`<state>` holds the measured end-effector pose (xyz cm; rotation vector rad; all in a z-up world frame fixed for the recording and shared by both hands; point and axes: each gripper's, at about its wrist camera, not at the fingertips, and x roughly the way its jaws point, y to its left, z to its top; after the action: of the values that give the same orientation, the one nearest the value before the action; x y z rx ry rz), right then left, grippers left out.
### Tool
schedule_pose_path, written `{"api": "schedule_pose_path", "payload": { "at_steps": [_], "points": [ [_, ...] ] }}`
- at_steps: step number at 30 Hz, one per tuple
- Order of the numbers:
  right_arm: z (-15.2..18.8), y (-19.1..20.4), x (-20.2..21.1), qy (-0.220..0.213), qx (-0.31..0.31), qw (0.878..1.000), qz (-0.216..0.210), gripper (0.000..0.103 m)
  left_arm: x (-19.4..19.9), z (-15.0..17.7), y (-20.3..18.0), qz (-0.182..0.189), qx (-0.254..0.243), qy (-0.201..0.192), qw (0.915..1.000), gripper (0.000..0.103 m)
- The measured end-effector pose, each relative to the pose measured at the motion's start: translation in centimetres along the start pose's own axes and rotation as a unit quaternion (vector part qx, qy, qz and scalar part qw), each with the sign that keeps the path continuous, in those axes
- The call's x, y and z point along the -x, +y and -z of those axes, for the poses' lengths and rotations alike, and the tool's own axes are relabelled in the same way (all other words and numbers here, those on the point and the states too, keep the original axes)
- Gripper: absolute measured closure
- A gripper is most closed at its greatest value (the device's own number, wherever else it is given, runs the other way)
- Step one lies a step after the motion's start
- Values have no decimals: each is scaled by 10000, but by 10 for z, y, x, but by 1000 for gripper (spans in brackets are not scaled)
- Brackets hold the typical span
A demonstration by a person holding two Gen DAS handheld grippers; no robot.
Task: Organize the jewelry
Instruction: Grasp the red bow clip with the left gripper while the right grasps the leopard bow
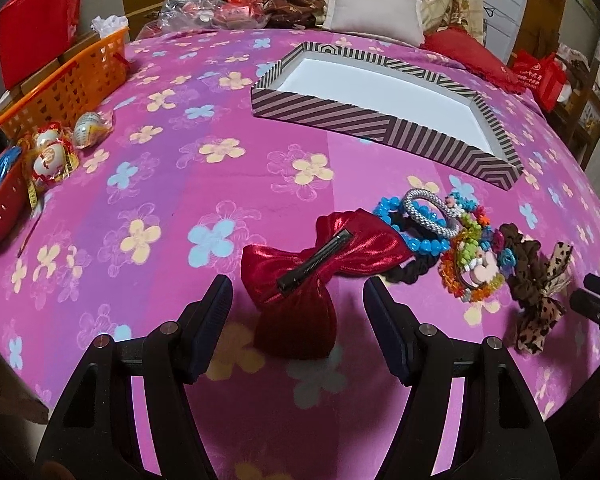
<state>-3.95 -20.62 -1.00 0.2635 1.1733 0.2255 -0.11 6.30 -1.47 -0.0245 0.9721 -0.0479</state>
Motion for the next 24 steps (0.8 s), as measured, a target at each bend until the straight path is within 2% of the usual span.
{"api": "schedule_pose_path", "payload": {
  "at_steps": [7, 10, 12, 13, 14, 17, 19, 20, 21, 22, 24],
  "points": [
    [-8, 17, -20, 32, -120, 9998, -159, 1, -14, -3, 0, -78, 19, 79, 9999, 35],
    [-10, 32, -27, 32, 216, 9997, -146, 1, -20, -4, 0, -83, 4, 122, 9999, 35],
    [-11, 42, -35, 48, 564, 9983, 124, 3, -24, -5, -1, -68, 10, 161, 9998, 35],
    [-11, 43, -39, 82, 685, 9973, 248, 7, -26, -5, -1, -45, 21, 191, 9998, 35],
    [-10, 44, -42, 122, 759, 9965, 329, 18, -28, -6, -2, -18, 28, 216, 9998, 35],
    [-5, 40, -42, -86, 895, 9953, 361, 28, -33, -7, -4, -6, 7, 244, 9997, 35],
    [-3, 37, -38, -247, 941, 9947, 339, 50, -34, -8, -4, -3, -7, 195, 9998, 35],
    [-2, 35, -36, -285, 932, 9949, 259, 66, -34, -8, -4, 9, -16, 171, 9999, 35],
    [-2, 32, -34, -276, 871, 9956, 182, 69, -35, -8, -4, 35, -20, 156, 9999, 38],
    [-3, 32, -34, -269, 842, 9960, 146, 70, -34, -8, -4, 54, -31, 118, 9999, 52],
    [-3, 29, -32, -263, 778, 9966, 81, 74, -33, -8, -5, 15, -80, 81, 9999, 69]
  ]
}}
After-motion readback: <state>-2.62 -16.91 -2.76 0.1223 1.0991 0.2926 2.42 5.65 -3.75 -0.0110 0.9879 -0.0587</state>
